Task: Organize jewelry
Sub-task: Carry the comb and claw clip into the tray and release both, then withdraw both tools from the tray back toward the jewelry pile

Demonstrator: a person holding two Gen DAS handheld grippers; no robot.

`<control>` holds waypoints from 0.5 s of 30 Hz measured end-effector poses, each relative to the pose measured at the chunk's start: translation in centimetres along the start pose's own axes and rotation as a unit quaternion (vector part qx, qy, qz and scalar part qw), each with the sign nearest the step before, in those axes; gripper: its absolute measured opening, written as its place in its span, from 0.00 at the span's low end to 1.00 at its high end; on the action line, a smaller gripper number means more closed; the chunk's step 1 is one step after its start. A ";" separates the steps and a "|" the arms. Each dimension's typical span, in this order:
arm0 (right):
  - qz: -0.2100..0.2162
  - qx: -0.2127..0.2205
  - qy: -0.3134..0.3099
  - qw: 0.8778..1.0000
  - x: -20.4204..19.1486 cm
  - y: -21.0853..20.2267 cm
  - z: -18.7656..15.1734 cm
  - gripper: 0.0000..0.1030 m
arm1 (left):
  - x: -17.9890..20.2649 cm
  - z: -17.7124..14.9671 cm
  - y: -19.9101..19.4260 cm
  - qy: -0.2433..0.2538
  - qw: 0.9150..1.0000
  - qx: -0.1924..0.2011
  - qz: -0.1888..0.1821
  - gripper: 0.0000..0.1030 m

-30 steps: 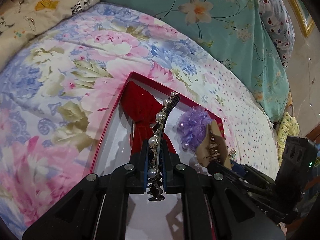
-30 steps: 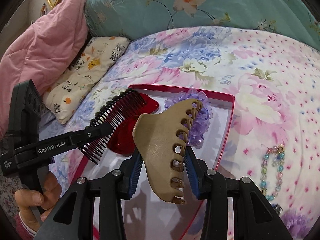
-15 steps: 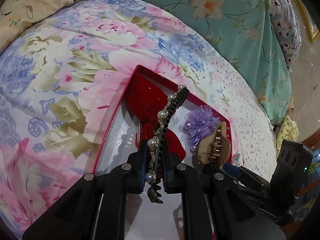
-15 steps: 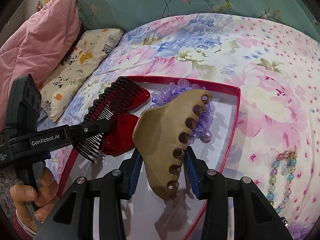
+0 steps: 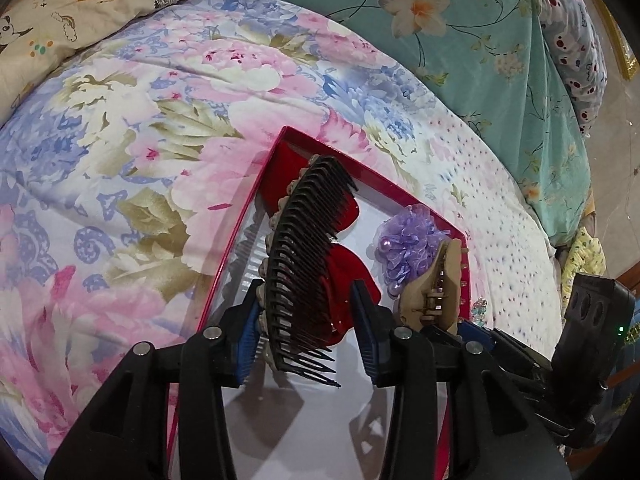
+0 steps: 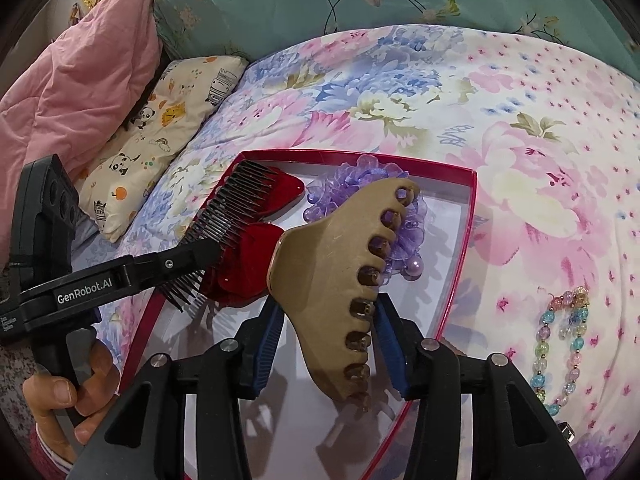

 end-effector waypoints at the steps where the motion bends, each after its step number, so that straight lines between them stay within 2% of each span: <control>1: 0.000 -0.001 0.000 1.000 0.0 0.0 0.0 0.50 | -0.1 -0.1 0.0 -0.001 1.000 -0.002 0.000 0.38; 8: -0.001 0.005 -0.004 1.000 -0.3 -0.5 0.0 0.53 | 0.2 -0.5 -0.4 0.001 1.000 -0.006 0.002 0.38; 11: -0.002 0.005 -0.004 1.000 -0.4 -0.6 0.0 0.53 | 0.3 -0.8 -0.9 0.003 1.000 -0.005 0.005 0.49; 15: 0.000 0.011 -0.005 1.000 -0.5 -1.0 0.1 0.58 | 0.4 -1.0 -1.5 0.004 1.000 -0.003 0.006 0.50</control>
Point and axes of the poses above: each gripper's, at about its wrist camera, not at the fingertips, and y roughly the way its jaws point, x to its right, z to its top, the point moved 6 cm from there along y, roughly the way its jaws point, and after that the axes turned 15 degrees about y, right-handed, at the moved point
